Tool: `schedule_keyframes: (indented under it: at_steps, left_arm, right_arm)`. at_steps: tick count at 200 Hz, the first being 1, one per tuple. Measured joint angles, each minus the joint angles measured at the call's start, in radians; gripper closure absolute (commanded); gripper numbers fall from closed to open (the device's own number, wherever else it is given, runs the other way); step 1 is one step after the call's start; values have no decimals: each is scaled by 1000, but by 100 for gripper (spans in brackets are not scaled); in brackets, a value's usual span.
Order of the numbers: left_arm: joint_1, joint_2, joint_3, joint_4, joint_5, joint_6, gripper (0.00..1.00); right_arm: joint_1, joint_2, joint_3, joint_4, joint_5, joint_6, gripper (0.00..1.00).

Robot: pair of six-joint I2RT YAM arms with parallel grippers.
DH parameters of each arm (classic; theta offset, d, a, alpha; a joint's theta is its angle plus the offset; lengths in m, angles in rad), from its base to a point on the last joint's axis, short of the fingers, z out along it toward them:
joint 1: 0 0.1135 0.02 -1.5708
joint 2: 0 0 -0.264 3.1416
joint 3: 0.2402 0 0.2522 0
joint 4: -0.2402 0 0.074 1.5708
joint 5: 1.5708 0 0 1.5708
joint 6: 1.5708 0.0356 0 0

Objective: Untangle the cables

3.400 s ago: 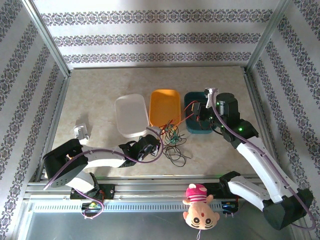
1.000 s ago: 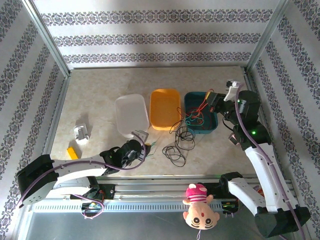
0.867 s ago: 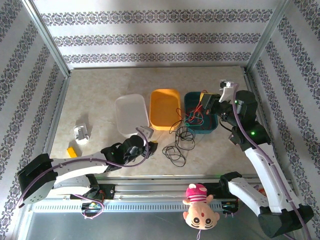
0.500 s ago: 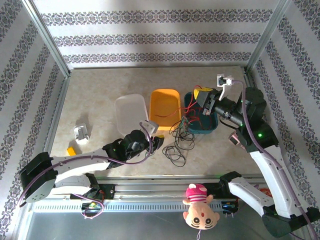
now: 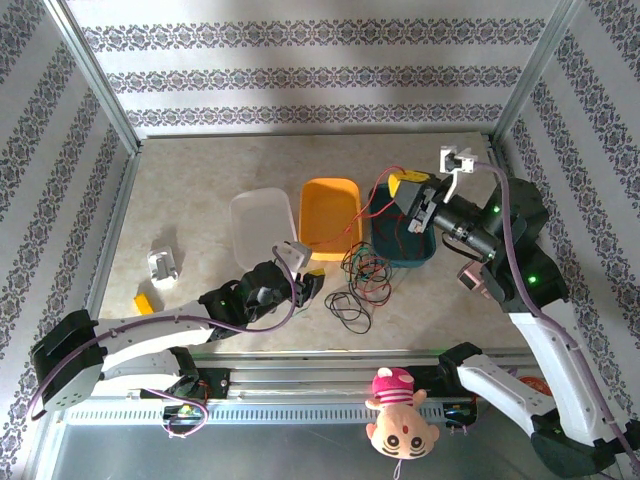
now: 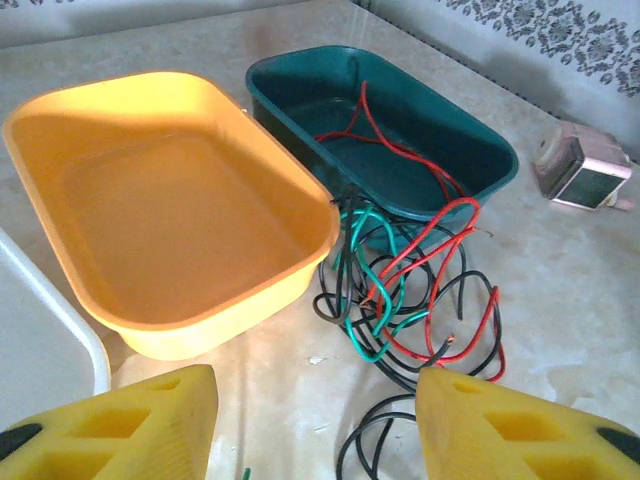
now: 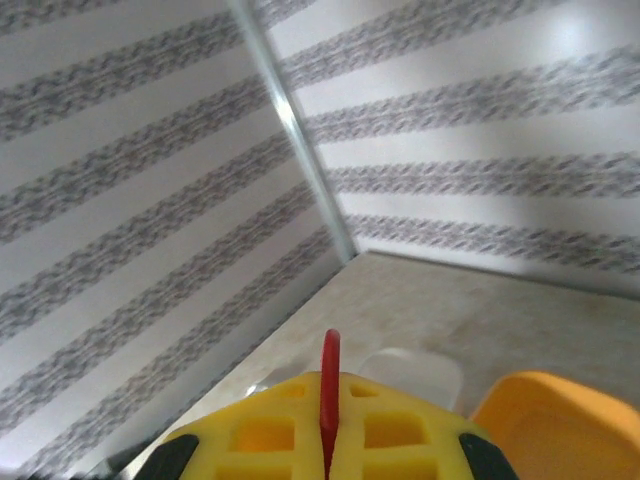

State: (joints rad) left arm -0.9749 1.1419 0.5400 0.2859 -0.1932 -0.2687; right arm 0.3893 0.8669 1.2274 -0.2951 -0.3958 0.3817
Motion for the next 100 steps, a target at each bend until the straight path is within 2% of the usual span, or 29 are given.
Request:
schedule_keyframes:
  at_steps: [24,51,75,100]
  left_arm:
    - [0,17,0,4,-16,-6,46]
    - [0,27,-4,14,-22,-20,45]
    - [0,27,-8,19,-22,-29,45]
    - [0,27,-20,28,-21,-42,45]
  right_arm:
    - [-35,46,2,23,132,-8,98]
    - [-133,150,-31,116,236,7,99]
    - [-203,247,-126,216,335,18,100]
    - [-215,322,-255,278,421,37,100]
